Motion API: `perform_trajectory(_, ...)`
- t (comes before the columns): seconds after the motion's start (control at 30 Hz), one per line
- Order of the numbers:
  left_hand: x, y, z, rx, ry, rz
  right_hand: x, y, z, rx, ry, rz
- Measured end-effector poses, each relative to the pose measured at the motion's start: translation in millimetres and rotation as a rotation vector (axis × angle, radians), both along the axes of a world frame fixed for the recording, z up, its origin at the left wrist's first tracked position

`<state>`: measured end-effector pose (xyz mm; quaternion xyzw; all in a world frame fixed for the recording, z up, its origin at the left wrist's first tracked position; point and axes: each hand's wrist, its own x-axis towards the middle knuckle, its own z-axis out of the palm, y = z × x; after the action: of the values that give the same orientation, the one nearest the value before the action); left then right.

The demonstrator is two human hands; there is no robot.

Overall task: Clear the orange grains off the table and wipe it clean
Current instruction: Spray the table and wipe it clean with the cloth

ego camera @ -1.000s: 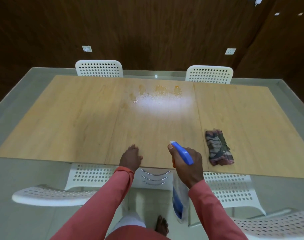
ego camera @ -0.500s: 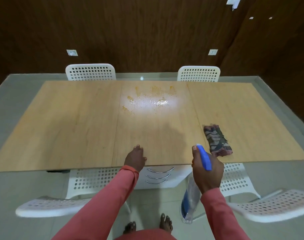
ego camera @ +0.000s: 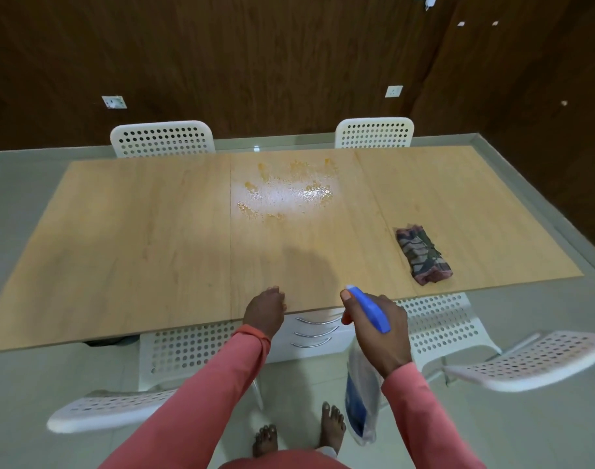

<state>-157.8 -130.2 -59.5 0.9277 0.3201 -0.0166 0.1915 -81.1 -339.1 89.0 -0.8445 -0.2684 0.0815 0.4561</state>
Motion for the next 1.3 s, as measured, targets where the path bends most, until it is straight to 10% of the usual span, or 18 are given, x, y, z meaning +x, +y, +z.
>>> perform_trajectory(0.73,-2,9,0,0.0,0.03,-0.139,-11,-15,4,-0.121,0.012,-0.424)
perform_trajectory(1.3,-66,3,-20,0.055,-0.139,-0.047,-46,21,-12,-0.091,0.19,-0.082)
